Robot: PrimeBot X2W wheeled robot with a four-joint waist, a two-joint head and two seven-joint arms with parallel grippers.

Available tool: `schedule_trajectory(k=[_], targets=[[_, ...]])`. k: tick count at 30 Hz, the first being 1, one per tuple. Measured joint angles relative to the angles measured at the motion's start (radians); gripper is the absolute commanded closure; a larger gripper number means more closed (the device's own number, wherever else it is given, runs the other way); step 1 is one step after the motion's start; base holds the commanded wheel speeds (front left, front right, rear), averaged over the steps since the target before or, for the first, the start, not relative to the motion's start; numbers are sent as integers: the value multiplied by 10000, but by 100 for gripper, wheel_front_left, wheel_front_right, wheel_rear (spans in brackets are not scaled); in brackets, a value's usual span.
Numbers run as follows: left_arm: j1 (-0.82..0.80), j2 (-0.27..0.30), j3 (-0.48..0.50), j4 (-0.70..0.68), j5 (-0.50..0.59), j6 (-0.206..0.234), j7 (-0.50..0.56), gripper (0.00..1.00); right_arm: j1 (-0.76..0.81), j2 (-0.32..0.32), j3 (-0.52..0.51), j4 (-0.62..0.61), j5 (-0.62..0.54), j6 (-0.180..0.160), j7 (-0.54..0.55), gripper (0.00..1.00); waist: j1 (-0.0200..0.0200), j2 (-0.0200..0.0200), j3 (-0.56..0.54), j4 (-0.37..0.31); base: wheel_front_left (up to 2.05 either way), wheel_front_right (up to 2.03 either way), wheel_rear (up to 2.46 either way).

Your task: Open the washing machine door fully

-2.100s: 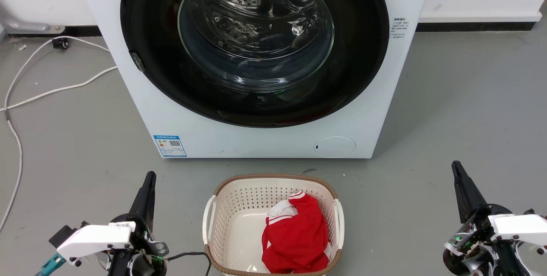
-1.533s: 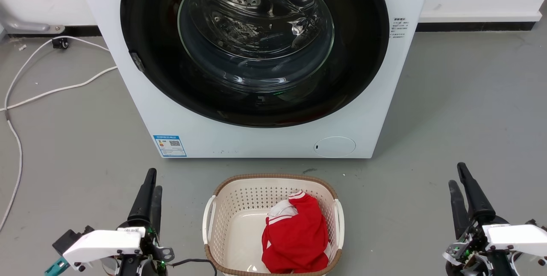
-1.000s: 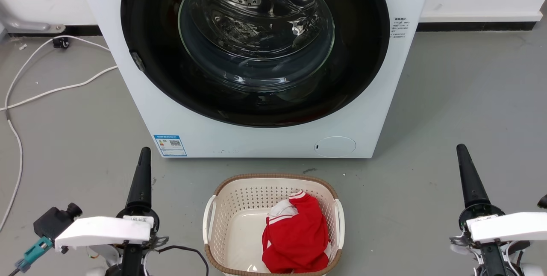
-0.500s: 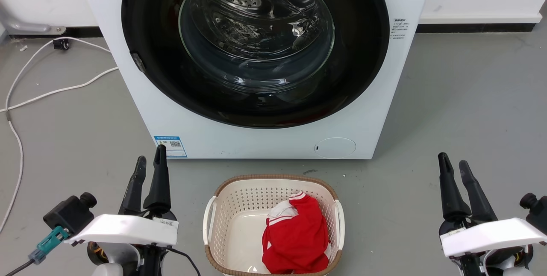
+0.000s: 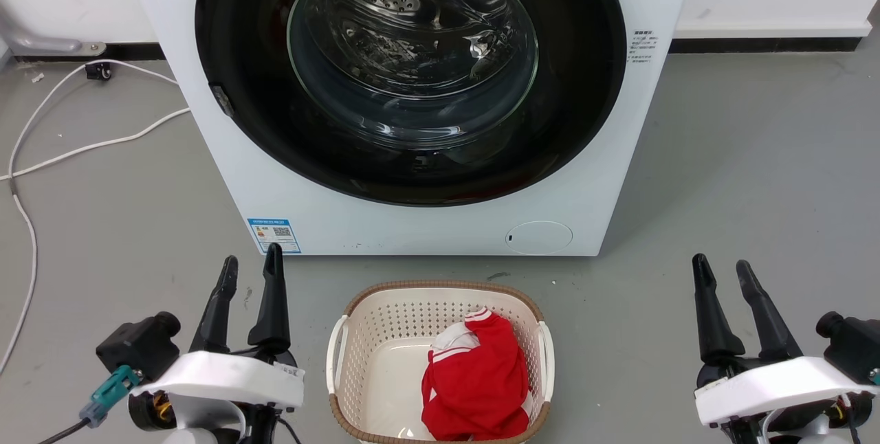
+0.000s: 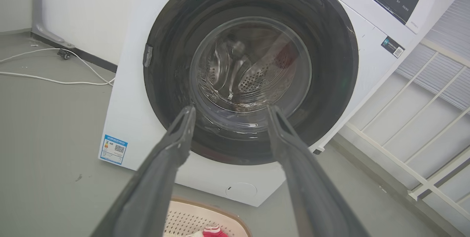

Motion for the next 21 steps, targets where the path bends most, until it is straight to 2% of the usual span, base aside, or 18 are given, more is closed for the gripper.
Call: schedule_trajectory(k=[21], targets=[[66, 297, -502, 63, 2184, 500, -525, 0, 203, 12, 134, -209, -2136, 2, -109, 0, 0, 0, -14, -25, 0, 0, 0]])
